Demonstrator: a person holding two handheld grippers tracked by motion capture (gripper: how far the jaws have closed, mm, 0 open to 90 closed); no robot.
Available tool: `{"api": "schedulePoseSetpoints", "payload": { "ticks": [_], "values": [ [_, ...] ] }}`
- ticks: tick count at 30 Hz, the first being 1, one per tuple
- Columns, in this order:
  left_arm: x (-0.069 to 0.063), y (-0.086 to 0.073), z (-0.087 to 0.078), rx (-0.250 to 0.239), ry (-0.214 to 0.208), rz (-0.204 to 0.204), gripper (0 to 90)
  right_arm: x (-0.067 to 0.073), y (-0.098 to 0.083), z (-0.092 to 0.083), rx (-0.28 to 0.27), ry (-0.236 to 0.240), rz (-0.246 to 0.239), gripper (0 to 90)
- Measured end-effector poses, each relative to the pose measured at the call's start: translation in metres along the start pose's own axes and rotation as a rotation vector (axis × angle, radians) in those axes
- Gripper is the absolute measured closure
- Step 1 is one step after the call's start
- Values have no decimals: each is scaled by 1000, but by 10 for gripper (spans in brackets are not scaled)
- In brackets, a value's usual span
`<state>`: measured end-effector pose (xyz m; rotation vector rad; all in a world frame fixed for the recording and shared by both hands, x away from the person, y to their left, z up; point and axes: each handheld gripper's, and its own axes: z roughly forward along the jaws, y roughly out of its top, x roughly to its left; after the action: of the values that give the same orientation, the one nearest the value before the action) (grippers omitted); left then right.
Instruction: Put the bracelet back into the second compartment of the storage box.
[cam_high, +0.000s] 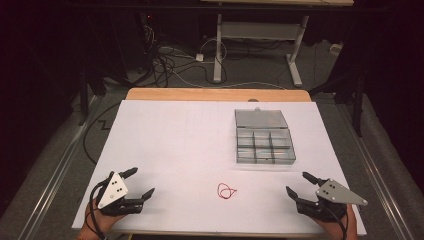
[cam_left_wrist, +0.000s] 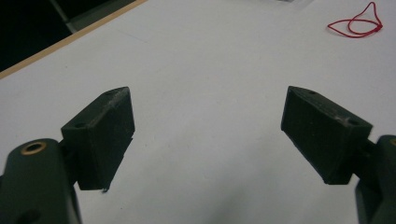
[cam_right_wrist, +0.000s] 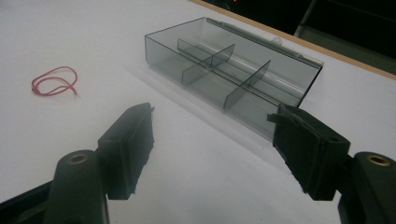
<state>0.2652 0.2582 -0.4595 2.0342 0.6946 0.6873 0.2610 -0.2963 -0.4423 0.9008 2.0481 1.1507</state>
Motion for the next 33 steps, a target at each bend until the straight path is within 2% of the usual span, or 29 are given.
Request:
{"api": "schedulePoseSetpoints", "payload": {
  "ticks": [5,6,7,14,15,18,21,23,25,30,33],
  "values": [
    [1,1,3,5,0,-10,164,0,3,1,-11,13,5,283],
    [-1,0,4,15,-5,-23,165,0,4,1,-16,19,2,282],
    [-1,1,5,11,0,-11,165,0,5,2,-12,21,5,282],
    [-6,2,5,29,-5,4,164,9,18,8,-27,53,-30,295],
    [-6,3,5,26,-8,0,165,12,24,11,-41,76,-18,302],
    [-6,3,5,31,-7,4,165,21,33,17,-40,98,-38,315],
    [-5,3,6,32,-10,1,165,31,42,28,-39,141,-59,344],
    [-4,2,7,29,-8,11,165,43,48,41,-21,186,-83,369],
    [-5,1,8,42,-18,2,165,56,52,53,1,231,-104,398],
    [-6,1,8,47,-21,6,165,88,55,82,73,358,-159,467],
    [-6,1,9,52,-22,7,166,100,53,94,111,387,-177,473]
  ]
}}
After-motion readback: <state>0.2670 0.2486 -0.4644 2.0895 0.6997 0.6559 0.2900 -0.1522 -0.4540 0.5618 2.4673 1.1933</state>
